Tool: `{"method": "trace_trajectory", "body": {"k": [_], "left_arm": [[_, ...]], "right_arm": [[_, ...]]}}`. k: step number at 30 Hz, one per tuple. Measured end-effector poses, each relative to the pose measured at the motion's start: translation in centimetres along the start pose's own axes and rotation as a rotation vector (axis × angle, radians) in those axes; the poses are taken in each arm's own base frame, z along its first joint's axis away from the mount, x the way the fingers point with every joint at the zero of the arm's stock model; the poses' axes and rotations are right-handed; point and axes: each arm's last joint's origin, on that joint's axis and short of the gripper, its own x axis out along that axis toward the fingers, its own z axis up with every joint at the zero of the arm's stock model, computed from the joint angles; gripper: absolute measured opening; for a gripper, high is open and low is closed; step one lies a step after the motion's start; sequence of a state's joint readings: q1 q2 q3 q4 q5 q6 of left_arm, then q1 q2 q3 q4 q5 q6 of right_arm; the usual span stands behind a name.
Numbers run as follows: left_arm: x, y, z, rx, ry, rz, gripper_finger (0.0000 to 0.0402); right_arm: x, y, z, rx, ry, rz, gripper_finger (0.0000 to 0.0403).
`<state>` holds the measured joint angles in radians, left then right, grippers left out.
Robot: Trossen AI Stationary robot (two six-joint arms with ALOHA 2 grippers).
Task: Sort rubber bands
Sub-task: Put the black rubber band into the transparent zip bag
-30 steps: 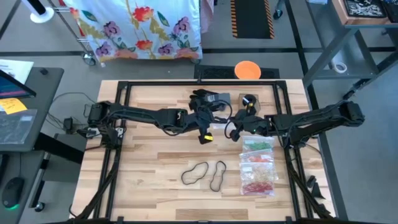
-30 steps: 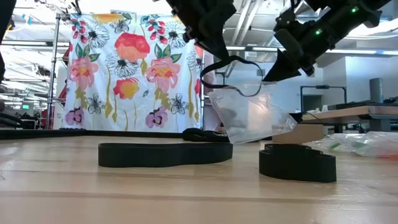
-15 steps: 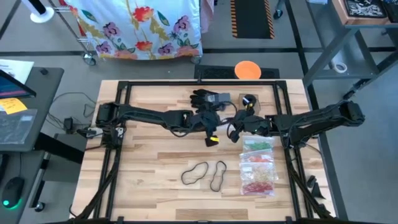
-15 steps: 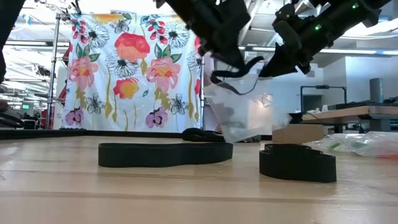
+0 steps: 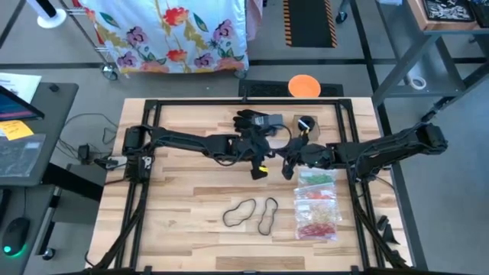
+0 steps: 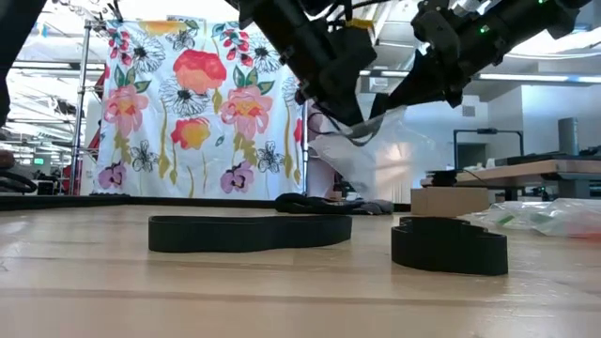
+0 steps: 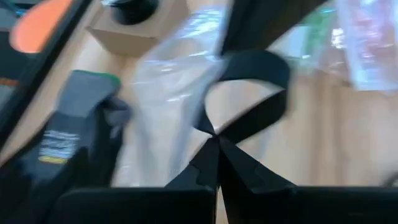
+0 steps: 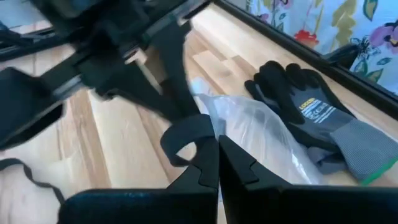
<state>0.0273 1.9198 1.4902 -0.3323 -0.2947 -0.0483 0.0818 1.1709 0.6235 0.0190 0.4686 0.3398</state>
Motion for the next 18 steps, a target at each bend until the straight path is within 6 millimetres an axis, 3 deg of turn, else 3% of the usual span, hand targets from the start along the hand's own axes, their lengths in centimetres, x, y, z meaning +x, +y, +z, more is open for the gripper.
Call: {"method": "trace_trajectory", "body": {"k": [5,18], "left_arm": [[0.1,0.3,-0.4,-0.062,0.045,-0.072,0.0000],[0.5,2.1,-1.1,-0.263,0.137,-0.064,0.0000]], "right_arm": [[0.0,0.1,0.1,0.005,-0.011,0.005,0.0000],[0.3,0.8,-0.1,0.007,-0.010,0.053,0.0000]]}}
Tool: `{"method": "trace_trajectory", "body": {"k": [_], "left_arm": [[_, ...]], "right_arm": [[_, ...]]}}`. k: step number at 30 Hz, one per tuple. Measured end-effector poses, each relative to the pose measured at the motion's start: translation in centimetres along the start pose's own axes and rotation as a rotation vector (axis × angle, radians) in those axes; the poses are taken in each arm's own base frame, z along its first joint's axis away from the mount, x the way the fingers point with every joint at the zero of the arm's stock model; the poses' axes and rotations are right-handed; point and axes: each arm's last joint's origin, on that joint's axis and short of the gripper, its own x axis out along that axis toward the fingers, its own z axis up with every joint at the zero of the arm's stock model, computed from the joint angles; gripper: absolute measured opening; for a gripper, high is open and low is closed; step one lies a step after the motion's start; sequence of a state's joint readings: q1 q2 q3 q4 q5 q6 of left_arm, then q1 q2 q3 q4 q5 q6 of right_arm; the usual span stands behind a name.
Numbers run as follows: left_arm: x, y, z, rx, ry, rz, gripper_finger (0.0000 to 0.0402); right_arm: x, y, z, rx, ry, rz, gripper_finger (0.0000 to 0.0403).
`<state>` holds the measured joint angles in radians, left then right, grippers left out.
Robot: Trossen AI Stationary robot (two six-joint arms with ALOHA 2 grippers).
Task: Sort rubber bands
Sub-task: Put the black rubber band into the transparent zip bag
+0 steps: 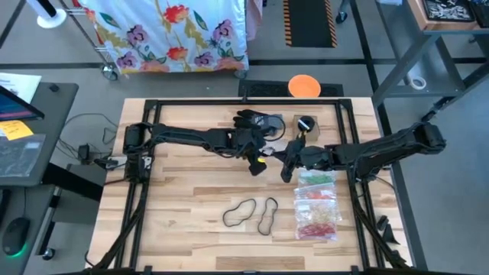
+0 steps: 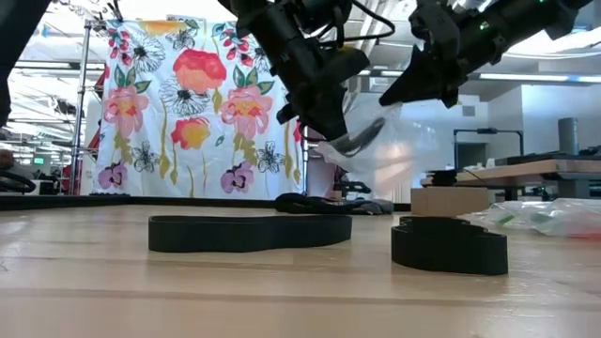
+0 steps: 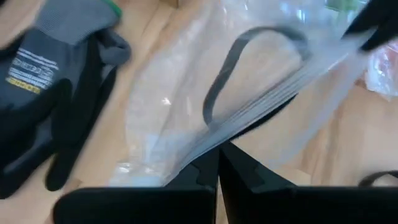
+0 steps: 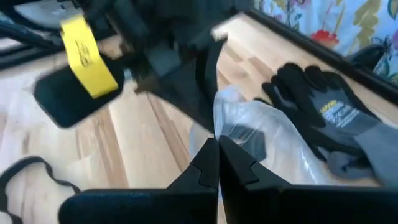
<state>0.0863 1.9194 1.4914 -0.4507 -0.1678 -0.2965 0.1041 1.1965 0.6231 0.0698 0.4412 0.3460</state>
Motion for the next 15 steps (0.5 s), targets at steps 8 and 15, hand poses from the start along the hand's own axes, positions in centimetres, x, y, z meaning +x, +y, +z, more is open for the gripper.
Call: {"method": "trace_trajectory", "body": {"k": [8,15], "left_arm": [[-1.3,-1.3,1.7,0.114,-0.086,0.030,0.0000],[-2.4,-2.0,1.6,0.145,-0.011,0.039,0.0025]], "right_arm": [[2.3,-0.8,-0.8,0.005,0.091,-0.063,0.0000],[2.2,-0.4,-0.3,-0.008,0.083,-0.033,0.0000]]}}
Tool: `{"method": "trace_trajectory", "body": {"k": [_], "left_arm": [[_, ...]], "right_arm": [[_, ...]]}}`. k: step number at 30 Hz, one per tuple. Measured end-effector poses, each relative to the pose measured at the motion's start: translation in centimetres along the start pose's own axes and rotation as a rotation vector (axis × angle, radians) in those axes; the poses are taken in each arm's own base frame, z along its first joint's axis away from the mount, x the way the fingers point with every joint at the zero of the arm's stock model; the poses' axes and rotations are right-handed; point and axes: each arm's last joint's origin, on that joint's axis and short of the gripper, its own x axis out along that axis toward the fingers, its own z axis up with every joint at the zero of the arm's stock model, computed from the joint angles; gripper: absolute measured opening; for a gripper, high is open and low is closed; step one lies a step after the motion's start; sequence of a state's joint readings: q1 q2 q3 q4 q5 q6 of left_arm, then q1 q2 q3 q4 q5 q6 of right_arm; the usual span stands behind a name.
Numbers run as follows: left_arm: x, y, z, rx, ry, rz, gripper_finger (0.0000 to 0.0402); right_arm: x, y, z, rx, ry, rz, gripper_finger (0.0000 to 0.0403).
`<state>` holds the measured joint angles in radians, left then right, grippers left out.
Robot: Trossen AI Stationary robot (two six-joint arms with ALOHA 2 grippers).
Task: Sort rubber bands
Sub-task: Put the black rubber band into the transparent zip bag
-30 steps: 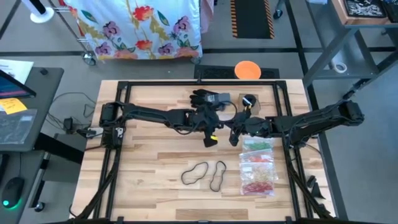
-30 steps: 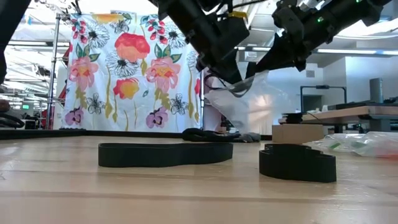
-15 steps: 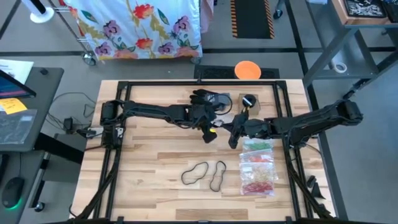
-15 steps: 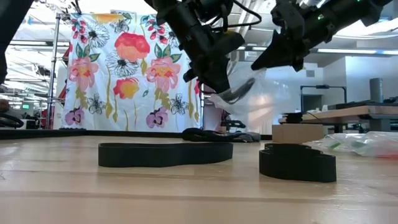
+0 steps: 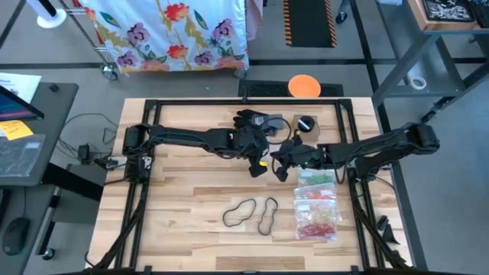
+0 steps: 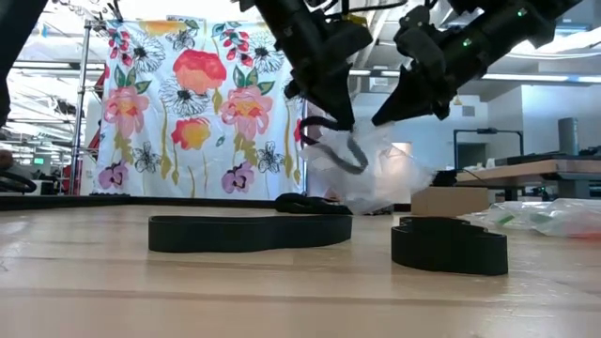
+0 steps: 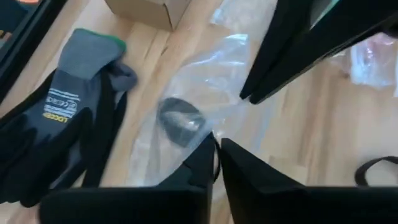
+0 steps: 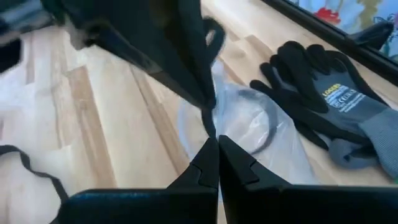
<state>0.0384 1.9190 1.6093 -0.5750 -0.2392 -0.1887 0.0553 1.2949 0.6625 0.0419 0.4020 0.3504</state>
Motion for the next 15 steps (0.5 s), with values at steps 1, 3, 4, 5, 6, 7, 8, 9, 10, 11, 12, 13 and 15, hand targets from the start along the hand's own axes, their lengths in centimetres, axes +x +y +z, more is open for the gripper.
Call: {"method": "trace_trajectory", "body": {"k": [1,3,4,5,6,7,8,9,10,11,12,13,15], "left_arm": [[-0.05,-0.14,-0.03,0.009,0.002,0.001,0.0033],[-0.21,-0.40,-0.15,0.024,0.004,0.020,0.0048],[-0.30,-0.48,-0.14,0.027,-0.002,0.036,0.0054],[-0.36,-0.54,-0.11,0.037,-0.008,0.049,0.0059],[-0.40,-0.52,-0.09,0.053,-0.011,0.064,0.0063],[-0.40,-0.47,-0.08,0.070,-0.011,0.069,0.0067],[-0.39,-0.44,-0.07,0.084,-0.011,0.071,0.0070],[-0.39,-0.40,-0.05,0.094,-0.013,0.074,0.0073],[-0.39,-0.41,-0.02,0.101,-0.015,0.075,0.0076],[-0.40,-0.47,0.00,0.106,-0.019,0.074,0.0080],[-0.43,-0.59,0.01,0.109,-0.021,0.071,0.0086],[-0.45,-0.66,0.01,0.107,-0.023,0.070,0.0093],[-0.59,-0.78,-0.04,0.106,-0.018,0.066,0.0105]], "right_arm": [[-0.04,-0.01,0.06,0.002,-0.004,-0.002,0.0000],[-0.26,-0.20,0.20,0.003,-0.011,-0.019,0.0000],[-0.29,-0.30,0.27,0.006,-0.013,-0.021,0.0000],[-0.30,-0.34,0.39,0.010,-0.019,-0.021,0.0000],[-0.36,-0.41,0.46,0.012,-0.020,-0.021,0.0000],[-0.41,-0.42,0.43,0.010,-0.017,-0.021,0.0000],[-0.47,-0.36,0.46,0.010,-0.019,-0.018,0.0000],[-0.50,-0.28,0.47,0.010,-0.022,-0.014,0.0000],[-0.51,-0.23,0.44,0.008,-0.021,-0.012,0.0000],[-0.52,-0.23,0.43,0.005,-0.020,-0.012,0.0000],[-0.52,-0.22,0.42,0.005,-0.020,-0.011,0.0000],[-0.52,-0.21,0.42,0.004,-0.020,-0.011,0.0000],[-0.54,-0.31,0.38,-0.003,-0.012,-0.017,0.0000]]}}
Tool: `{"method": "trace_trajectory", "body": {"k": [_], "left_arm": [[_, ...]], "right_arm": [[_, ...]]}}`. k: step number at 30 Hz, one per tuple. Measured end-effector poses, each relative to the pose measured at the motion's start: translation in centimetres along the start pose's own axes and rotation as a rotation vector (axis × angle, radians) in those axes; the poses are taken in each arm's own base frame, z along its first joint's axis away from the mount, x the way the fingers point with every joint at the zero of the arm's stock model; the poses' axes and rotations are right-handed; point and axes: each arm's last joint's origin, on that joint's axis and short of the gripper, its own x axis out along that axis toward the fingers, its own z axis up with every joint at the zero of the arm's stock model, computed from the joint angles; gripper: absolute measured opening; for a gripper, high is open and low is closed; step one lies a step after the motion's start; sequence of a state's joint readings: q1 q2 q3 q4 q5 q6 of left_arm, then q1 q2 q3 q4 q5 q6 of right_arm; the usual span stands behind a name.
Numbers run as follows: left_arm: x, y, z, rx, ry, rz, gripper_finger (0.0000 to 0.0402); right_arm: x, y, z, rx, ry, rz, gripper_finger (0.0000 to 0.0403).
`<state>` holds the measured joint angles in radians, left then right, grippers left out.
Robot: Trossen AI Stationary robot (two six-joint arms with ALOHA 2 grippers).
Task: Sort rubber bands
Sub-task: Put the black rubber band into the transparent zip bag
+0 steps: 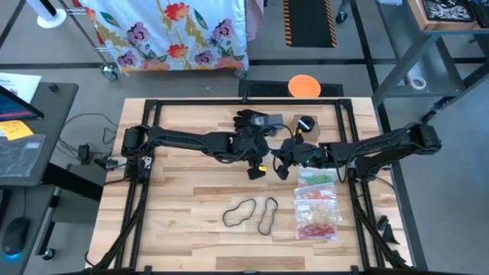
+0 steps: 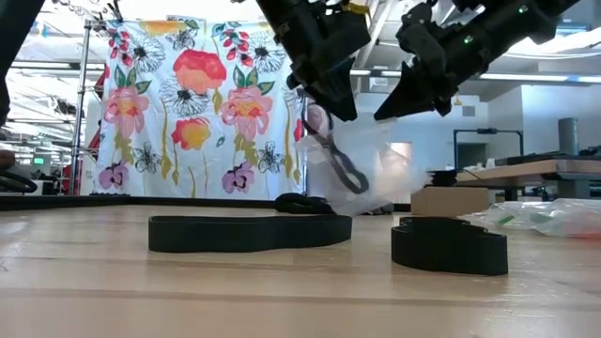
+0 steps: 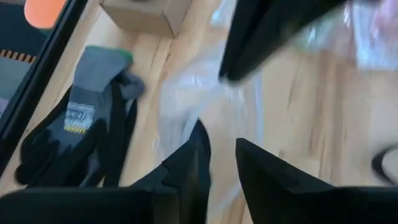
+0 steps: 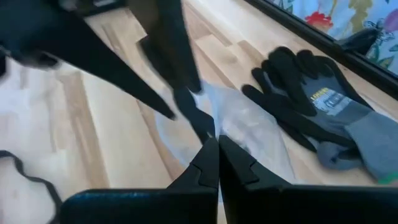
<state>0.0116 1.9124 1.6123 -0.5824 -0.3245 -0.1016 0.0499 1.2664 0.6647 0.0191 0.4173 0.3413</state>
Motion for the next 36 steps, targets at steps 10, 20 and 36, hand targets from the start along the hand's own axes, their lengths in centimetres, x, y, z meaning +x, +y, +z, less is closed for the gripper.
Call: {"method": "trace_trajectory", "body": {"k": [10,20,36], "left_arm": [[-9.4,0.1,2.4,0.118,-0.174,0.047,0.0104],[-12.9,-3.5,-2.5,0.124,-0.314,-0.088,0.0095],[0.3,-9.3,-12.9,-0.030,0.088,-0.353,0.0095]], "right_arm": [[-4.4,-3.2,-0.1,0.053,-0.053,-0.024,0.0000],[-8.4,-4.2,-1.2,0.124,-0.143,0.188,0.0000],[-8.8,-4.1,-0.9,0.104,-0.155,0.169,0.0000]]}}
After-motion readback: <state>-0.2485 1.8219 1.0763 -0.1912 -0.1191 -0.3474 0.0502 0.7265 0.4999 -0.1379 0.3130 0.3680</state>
